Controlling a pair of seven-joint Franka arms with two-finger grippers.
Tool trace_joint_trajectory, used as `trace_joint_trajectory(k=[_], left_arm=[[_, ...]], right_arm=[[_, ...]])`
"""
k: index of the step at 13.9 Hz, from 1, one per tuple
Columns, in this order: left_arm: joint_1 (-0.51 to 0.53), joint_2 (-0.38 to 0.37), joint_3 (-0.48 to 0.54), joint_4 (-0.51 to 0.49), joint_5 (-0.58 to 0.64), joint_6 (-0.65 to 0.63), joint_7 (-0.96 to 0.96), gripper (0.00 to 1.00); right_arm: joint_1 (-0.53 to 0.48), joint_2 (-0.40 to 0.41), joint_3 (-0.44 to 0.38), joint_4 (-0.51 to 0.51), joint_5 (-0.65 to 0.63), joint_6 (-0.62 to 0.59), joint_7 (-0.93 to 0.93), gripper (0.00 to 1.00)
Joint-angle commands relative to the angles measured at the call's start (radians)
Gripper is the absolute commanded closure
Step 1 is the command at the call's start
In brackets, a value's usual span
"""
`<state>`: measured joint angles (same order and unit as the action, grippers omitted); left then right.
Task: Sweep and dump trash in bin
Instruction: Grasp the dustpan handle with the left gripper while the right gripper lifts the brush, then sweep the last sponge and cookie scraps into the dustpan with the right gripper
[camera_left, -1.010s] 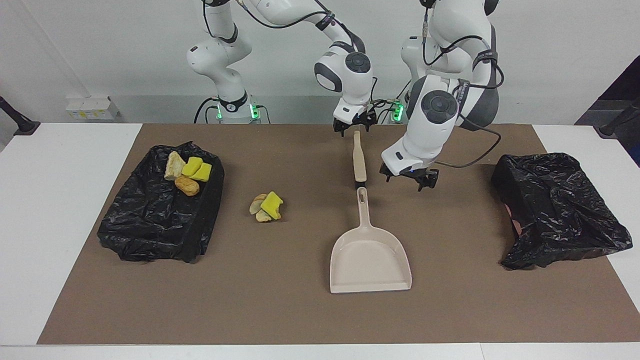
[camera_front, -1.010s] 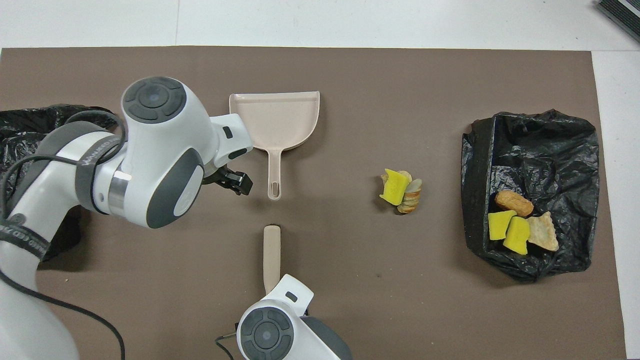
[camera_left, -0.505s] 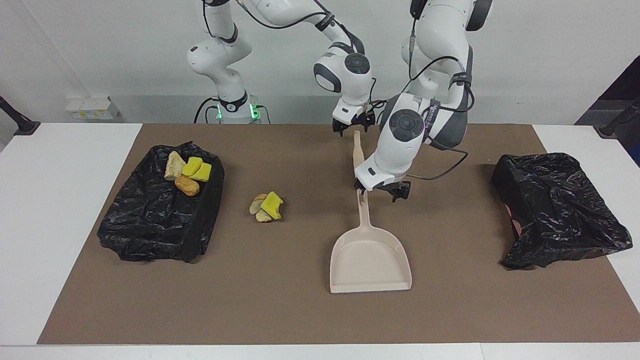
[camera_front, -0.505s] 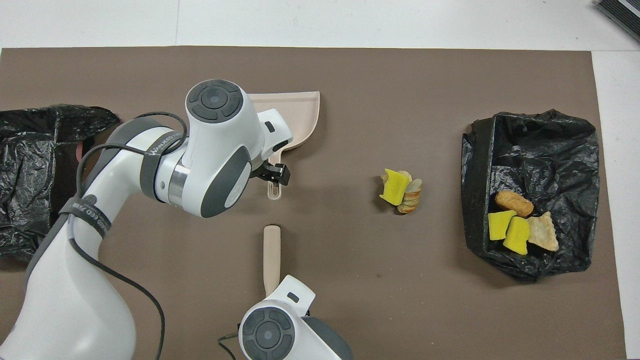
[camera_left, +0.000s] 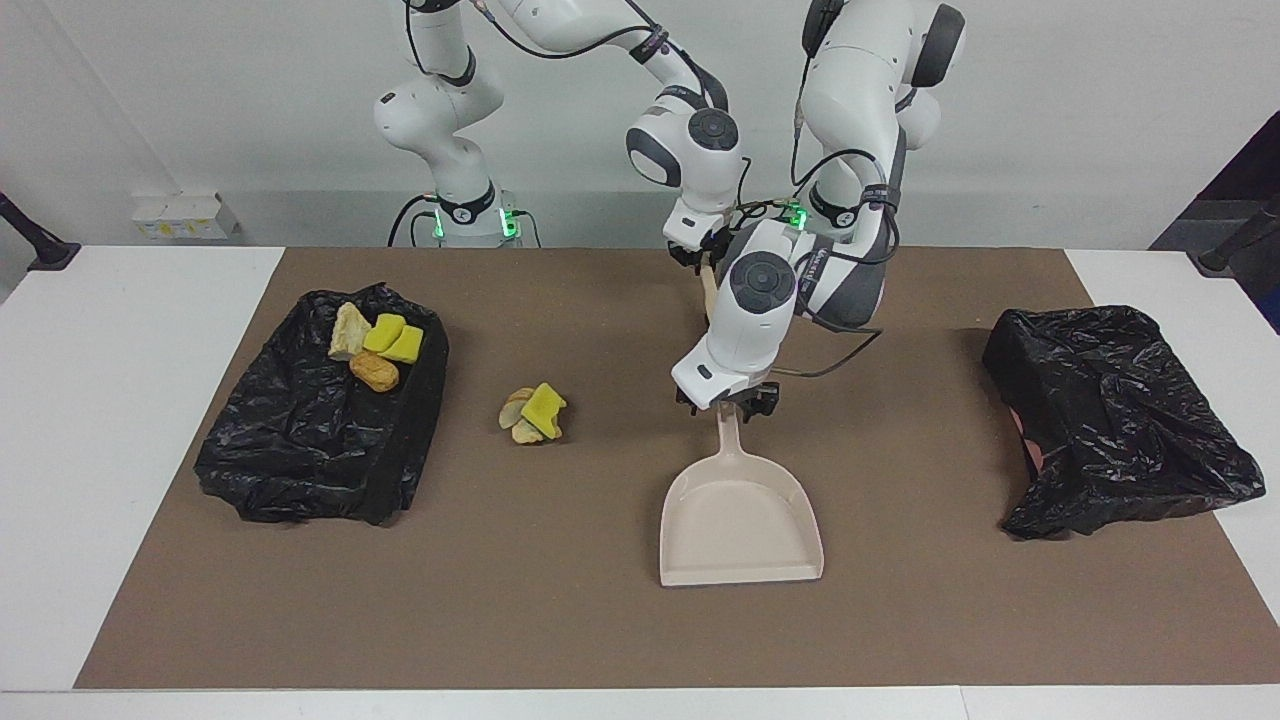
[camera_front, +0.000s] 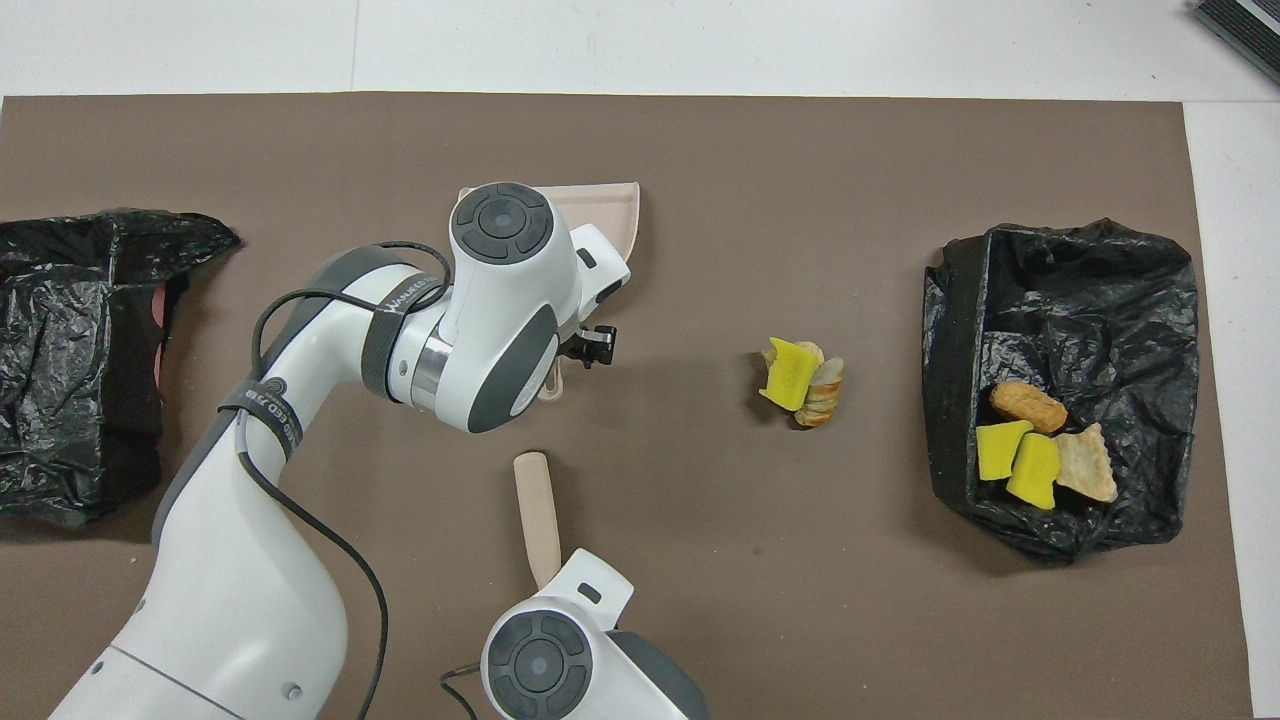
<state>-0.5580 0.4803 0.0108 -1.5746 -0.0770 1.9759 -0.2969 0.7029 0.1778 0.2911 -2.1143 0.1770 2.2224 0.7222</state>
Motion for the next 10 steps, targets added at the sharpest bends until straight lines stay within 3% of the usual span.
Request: trace_joint_trajectory(k=[1,2,6,10], left_arm=[[-0.005,0.008,0.009,0.025,-0.012,-0.009,-0.007,0.73],[-0.003,0.006,0.011,0.027,-0.01,-0.012,-0.007,1.0],[0.021,-0.012,0.023,0.031,0.022,-0.017,0.007,1.0],[0.058,-0.078,0.028,0.03,0.089,-0.023,0.166,1.0]], right_arm=[[-0.016,-0.012,-0.006,0.002,0.009,-0.096,-0.058,1.0],[-0.025,-0.021,-0.007,0.004,0.006,-0.124,-0.055,1.0],[-0.118,-0.148,-0.009,0.004,-0.021,-0.292,-0.133,1.0],[-0.314,-0.322,-0.01,0.002,-0.021,-0.525,-0.349,1.0]])
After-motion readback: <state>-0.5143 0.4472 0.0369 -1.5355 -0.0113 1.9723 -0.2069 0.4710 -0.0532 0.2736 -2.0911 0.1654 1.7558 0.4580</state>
